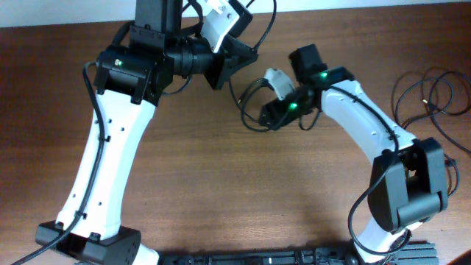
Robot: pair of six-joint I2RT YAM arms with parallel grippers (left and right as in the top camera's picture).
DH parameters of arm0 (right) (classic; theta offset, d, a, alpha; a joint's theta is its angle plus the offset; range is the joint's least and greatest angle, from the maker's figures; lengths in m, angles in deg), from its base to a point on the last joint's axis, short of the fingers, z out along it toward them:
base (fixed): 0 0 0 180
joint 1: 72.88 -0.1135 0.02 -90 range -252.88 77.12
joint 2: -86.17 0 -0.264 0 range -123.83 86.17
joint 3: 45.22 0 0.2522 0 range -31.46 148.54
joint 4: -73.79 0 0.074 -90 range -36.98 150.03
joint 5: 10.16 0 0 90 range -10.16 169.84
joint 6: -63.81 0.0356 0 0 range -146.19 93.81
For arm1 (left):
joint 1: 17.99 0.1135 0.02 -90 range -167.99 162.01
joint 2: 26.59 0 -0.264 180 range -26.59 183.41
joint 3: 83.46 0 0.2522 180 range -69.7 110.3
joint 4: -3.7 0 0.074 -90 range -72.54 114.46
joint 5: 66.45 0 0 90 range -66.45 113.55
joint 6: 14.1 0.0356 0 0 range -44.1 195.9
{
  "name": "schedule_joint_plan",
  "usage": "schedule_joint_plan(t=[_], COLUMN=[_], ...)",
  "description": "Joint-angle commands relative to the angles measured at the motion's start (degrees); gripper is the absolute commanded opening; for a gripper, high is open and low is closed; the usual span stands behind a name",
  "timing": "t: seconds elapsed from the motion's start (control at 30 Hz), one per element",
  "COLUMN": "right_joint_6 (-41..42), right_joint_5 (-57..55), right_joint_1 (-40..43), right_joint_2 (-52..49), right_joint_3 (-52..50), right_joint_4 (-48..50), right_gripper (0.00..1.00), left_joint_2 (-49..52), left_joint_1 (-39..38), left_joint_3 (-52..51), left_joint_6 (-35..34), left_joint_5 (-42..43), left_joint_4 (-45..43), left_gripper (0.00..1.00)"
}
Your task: Untangle cables
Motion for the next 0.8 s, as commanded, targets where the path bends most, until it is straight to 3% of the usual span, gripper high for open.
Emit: schedule_joint_plan(t=[0.0, 0.23, 0.3, 0.33, 0.57, 0.63, 0.7, 0.77], right_joint_6=[-0.5, 18.1, 19.0, 19.0, 18.9, 18.9, 18.9, 18.9], right_joint_5=[0.7, 0.2, 0.3, 0.3, 0.3, 0.3, 0.3, 0.3], right_joint_1=[-4.2, -6.7, -6.7, -6.7, -6.7, -6.7, -6.7, -6.7], right_joint_2=[0.3, -1.2, -2.2, -2.4, -2.7, -2.7, -2.7, -2.7], right_joint_3=[0.0, 0.0, 0.0, 0.0, 0.0, 0.0, 0.0, 0.0], right_joint_4=[6.8, 29.7, 30.4, 30.0, 13.2, 11.7, 13.1, 16.4], right_gripper=[0.74, 0.72, 0.46, 0.39, 0.04, 0.05, 0.45, 0.63], left_joint_2=[-2.6, -4.0, -5.1, -5.3, -5.4, -5.4, -5.4, -5.4], left_joint_1=[0.4, 0.4, 0.4, 0.4, 0.4, 0.4, 0.4, 0.4], left_joint_3=[0.8, 0.8, 0.8, 0.8, 0.8, 0.8, 0.8, 0.8], left_joint_6=[-3.7, -8.6, -8.6, -8.6, -8.6, -8.6, -8.9, -10.6], left_joint_5=[3.8, 9.8, 9.8, 9.7, -0.3, -0.6, -0.4, -0.4], left_joint_4=[-1.6, -7.1, -7.1, -7.1, -6.8, -6.5, -6.1, -6.1], left_gripper=[0.0, 0.0, 0.0, 0.0, 0.0, 0.0, 0.0, 0.0])
